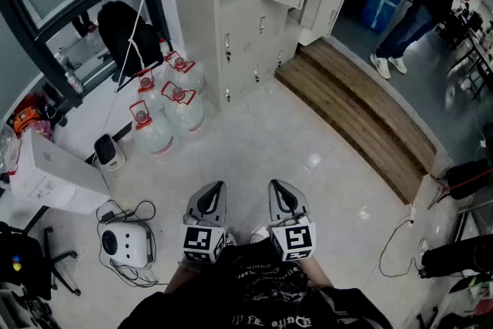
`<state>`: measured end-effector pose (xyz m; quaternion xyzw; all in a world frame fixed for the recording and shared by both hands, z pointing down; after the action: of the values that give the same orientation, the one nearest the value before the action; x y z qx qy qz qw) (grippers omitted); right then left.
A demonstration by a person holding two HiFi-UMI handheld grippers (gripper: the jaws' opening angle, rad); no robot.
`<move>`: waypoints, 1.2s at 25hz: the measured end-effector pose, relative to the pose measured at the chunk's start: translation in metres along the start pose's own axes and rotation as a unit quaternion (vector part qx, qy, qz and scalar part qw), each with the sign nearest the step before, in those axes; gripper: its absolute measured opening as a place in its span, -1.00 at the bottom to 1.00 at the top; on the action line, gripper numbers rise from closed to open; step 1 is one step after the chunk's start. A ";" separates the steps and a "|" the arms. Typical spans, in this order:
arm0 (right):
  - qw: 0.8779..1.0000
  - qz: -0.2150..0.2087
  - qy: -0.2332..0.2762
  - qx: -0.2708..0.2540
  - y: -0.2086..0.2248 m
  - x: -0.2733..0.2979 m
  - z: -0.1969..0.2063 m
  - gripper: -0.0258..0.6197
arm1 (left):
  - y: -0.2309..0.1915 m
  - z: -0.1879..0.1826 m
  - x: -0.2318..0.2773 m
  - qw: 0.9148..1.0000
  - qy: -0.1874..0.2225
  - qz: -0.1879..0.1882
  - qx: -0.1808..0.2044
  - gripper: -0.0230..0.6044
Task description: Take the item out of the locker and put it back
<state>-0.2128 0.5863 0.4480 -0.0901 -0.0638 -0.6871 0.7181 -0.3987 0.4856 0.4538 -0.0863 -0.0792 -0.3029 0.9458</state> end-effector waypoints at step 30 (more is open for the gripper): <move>1.000 -0.008 0.002 0.002 0.074 0.132 -0.006 -0.91 | -0.064 -0.010 0.120 0.999 0.016 -0.026 -0.026 -0.90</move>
<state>-0.1327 0.4593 0.4678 -0.0866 -0.0644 -0.6931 0.7127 -0.3386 0.3651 0.4758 -0.1038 -0.0582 -0.3308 0.9362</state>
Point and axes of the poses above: the fingertips, and each gripper's own axes: x forward along the fingers, y to its right, z out of its underside, the point moved 10 cm from there along -x, backward along the fingers
